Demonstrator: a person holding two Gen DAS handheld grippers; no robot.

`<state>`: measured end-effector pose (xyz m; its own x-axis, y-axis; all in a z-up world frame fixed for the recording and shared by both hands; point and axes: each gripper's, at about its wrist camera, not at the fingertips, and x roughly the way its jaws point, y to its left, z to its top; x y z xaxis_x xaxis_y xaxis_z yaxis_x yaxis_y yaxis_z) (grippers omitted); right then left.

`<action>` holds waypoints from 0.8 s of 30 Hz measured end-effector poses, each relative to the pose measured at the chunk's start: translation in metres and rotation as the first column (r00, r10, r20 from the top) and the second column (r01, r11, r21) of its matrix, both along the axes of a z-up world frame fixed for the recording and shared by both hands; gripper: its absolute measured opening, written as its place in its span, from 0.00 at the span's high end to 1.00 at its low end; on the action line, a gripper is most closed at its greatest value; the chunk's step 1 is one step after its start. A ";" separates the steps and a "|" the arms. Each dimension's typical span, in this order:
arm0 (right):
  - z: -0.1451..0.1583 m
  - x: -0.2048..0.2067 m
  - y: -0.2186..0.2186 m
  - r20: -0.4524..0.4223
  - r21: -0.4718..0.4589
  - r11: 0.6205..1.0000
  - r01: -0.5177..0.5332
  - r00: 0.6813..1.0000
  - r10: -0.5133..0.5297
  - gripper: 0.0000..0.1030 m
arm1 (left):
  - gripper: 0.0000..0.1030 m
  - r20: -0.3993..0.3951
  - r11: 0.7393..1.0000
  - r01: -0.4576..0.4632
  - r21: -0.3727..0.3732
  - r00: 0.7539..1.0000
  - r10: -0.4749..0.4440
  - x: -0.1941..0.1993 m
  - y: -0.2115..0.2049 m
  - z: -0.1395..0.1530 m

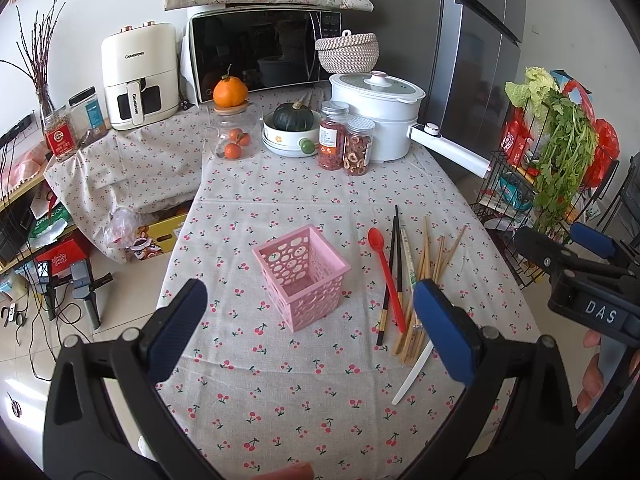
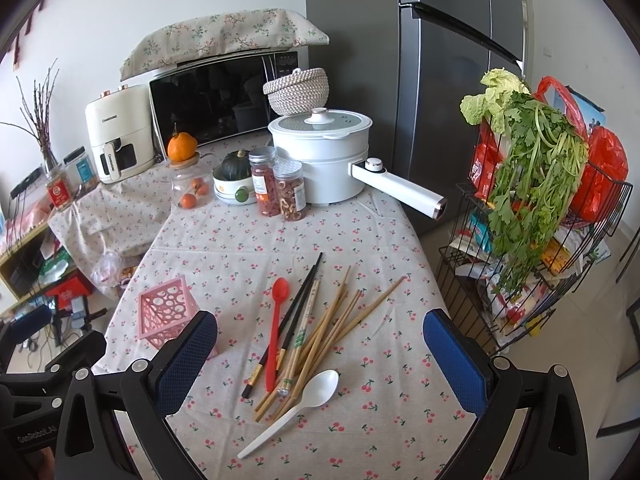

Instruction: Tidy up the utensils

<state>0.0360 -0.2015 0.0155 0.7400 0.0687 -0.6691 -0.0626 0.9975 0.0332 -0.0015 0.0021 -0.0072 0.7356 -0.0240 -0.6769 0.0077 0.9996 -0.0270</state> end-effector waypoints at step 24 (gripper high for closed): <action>-0.008 0.007 -0.003 -0.032 0.003 1.000 -0.009 0.999 0.009 0.00 | 0.01 0.033 0.999 -0.040 0.029 0.999 0.039 0.003 0.003 -0.001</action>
